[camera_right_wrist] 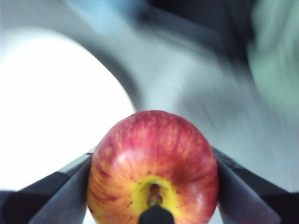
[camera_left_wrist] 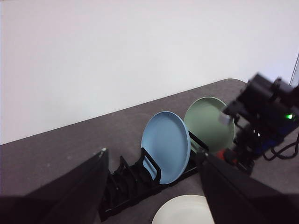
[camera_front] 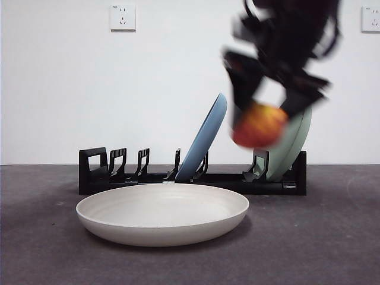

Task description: Take the yellow plate from the plate rack,put the plate on the table,take the apple from the table,put the apple in the plate

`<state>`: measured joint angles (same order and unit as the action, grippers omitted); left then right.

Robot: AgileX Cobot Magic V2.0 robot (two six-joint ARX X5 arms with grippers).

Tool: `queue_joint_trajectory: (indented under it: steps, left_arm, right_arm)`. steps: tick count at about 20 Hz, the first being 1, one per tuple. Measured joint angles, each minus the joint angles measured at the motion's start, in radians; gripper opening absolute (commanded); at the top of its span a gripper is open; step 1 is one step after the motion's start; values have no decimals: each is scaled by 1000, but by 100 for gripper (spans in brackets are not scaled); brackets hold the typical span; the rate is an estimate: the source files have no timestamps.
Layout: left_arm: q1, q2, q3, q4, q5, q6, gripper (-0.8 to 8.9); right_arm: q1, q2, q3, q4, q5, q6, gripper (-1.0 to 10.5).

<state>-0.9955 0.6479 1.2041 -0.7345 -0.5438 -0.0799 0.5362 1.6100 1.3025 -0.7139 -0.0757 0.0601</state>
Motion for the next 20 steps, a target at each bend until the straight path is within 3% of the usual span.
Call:
queue_joint_trajectory:
  steps: [8, 17, 18, 20]
  left_arm:
    - [0, 0, 0, -5, -53, 0, 314]
    - [0, 0, 0, -53, -53, 0, 314]
    - [0, 0, 0, -59, -53, 0, 314]
    - [0, 0, 0, -63, -53, 0, 314]
  right_arm:
    - [234, 126, 114, 81, -2, 0, -12]
    - [267, 334, 114, 11, 28, 3, -9]
    - [267, 334, 114, 11, 27, 3, 23]
    - [267, 334, 114, 11, 27, 3, 211]
